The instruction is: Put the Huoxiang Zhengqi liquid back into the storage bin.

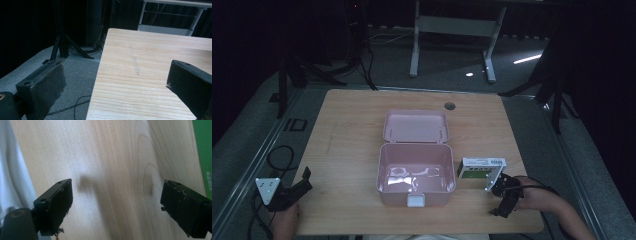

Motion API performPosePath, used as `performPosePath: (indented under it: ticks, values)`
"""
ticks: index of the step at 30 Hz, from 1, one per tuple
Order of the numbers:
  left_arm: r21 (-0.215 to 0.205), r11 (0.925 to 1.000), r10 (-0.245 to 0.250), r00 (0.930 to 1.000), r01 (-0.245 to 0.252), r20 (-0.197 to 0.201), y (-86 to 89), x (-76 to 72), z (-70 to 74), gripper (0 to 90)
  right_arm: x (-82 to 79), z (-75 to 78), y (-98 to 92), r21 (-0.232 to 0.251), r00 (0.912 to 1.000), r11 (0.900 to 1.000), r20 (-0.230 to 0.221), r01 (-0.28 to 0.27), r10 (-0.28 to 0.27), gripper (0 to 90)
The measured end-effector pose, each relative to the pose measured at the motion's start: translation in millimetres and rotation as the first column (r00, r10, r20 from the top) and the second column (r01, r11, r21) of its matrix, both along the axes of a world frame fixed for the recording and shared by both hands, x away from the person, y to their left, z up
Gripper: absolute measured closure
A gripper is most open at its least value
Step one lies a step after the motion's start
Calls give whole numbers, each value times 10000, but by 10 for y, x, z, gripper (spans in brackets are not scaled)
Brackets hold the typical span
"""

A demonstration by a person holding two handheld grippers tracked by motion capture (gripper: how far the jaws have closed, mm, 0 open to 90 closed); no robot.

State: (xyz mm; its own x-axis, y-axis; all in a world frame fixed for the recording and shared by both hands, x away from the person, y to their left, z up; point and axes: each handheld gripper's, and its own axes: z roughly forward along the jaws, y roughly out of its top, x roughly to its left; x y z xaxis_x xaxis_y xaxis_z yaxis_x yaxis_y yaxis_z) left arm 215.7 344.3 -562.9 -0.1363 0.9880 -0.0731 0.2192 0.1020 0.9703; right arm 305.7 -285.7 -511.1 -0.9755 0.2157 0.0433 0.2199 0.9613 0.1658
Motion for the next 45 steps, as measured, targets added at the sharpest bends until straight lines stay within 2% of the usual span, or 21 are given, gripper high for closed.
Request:
performPosePath:
  ticks: [1,5,7,13,15,16,18,22,30,31,34,39,41,45]
  values:
    - [5,10000,0,10000,0,-4,0,-1,0,22,1,32,47,-268,9999,9995,-42,-139,138,104]
    - [-32,10000,-2,10000,2,30,2,-2,0,21,8,72,97,-488,9995,9983,-25,-331,330,104]
    - [-42,10000,-24,10000,24,31,2,-2,0,21,41,143,162,-561,9995,9980,-131,-280,273,104]
    - [5,10000,-48,10000,48,-5,1,-1,0,21,50,236,274,-1091,9975,9920,-364,-639,603,104]
    - [11,10000,-56,10000,56,-6,0,1,0,21,30,282,309,-1089,9959,9907,-474,-815,767,111]
    - [15,10000,-57,10000,57,-3,0,0,0,21,22,313,323,-979,9946,9908,-542,-933,883,142]
    - [13,10000,-56,10000,56,-7,0,1,0,21,8,375,348,-820,9922,9906,-687,-1094,1039,137]
    - [19,10000,-57,10000,57,-14,-1,2,0,21,7,503,382,-855,9911,9878,-371,-1303,1275,137]
    - [-18,10000,-51,10000,51,-8,2,1,0,21,29,788,416,-964,9859,9812,-294,-1669,1648,144]
    - [-23,10000,-49,10000,49,-8,2,1,0,21,33,861,435,-1011,9841,9789,-164,-1776,1769,143]
    - [-4,10000,-57,10000,57,-23,1,2,0,21,36,915,449,-1127,9828,9767,41,-1828,1844,143]
    - [-1,10000,-74,10000,74,-22,2,2,0,21,124,1046,458,-1260,9845,9782,377,-1652,1711,132]
    - [-7,10000,-73,10000,73,-25,2,3,0,21,198,1083,458,-1313,9871,9815,606,-1393,1482,132]
    - [-45,10000,-74,10000,74,-26,3,5,1,21,254,1106,451,-1500,9843,9779,777,-1455,1584,136]
